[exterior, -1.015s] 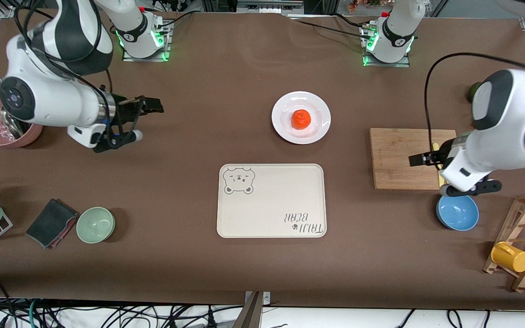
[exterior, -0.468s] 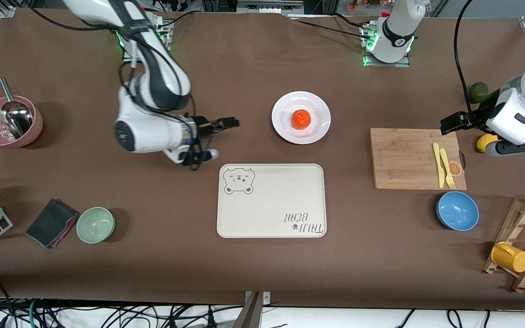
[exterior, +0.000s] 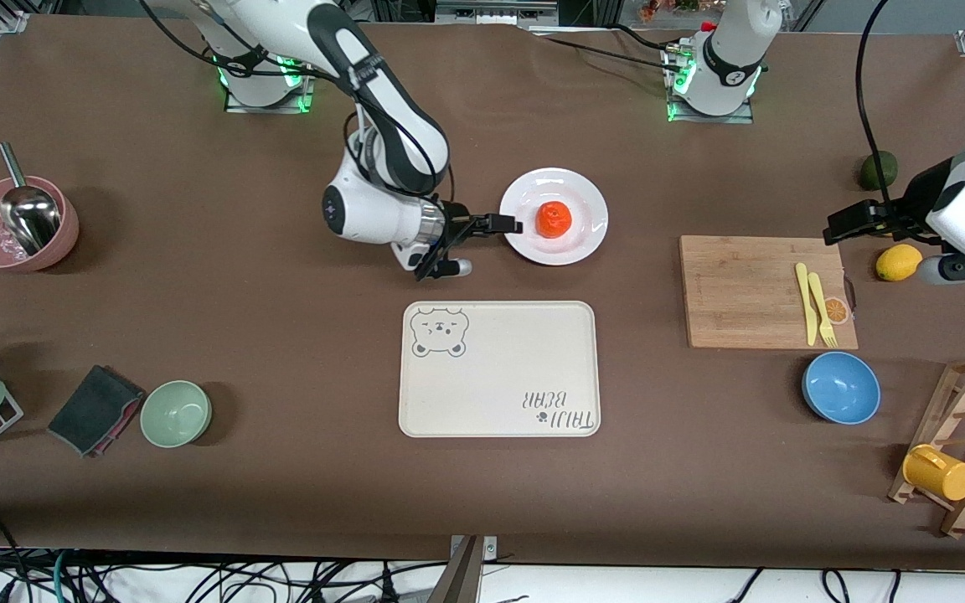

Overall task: Place orange and plate with both arms
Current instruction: 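Grip the plate rim with the right gripper while the left gripper withdraws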

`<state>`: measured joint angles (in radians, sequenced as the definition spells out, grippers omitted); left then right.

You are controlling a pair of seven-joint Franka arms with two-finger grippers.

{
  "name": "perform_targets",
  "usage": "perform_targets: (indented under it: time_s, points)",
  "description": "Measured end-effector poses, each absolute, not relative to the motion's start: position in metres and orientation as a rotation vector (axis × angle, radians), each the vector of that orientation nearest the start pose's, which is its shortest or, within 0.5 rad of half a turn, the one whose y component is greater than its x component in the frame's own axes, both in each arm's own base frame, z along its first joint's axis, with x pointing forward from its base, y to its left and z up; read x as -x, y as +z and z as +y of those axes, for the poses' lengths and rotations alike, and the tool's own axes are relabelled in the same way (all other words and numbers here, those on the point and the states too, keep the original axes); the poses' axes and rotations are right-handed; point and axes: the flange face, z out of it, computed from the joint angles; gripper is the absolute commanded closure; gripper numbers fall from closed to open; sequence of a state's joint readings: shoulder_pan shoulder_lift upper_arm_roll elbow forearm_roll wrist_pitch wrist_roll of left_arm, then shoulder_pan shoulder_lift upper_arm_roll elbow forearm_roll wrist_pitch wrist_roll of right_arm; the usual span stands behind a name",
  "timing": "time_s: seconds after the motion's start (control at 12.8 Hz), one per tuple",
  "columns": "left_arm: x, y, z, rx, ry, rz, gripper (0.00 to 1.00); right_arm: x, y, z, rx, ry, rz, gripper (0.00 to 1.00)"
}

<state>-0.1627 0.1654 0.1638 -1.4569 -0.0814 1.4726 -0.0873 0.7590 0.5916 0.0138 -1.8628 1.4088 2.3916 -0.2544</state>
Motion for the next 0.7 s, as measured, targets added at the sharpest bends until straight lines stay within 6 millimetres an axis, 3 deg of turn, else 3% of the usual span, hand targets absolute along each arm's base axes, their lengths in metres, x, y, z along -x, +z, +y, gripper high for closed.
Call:
perform_targets:
  time_s: [0.23, 0.55, 0.62, 0.7]
  points:
    - [-0.592, 0.575, -0.02, 3.171, 0.239, -0.112, 0.0, -0.44, 0.149, 0.445, 2.206, 0.263, 0.077, 0.0]
    - [-0.591, 0.575, -0.027, 3.134, 0.234, -0.071, 0.0, -0.436, 0.14, 0.441, 2.214, 0.248, 0.027, 0.04]
    - [-0.591, 0.575, -0.028, 3.134, 0.234, -0.07, 0.0, -0.432, 0.135, 0.44, 2.22, 0.239, -0.012, 0.08]
    - [-0.592, 0.575, -0.027, 3.134, 0.234, -0.071, 0.0, -0.426, 0.129, 0.439, 2.225, 0.236, -0.046, 0.19]
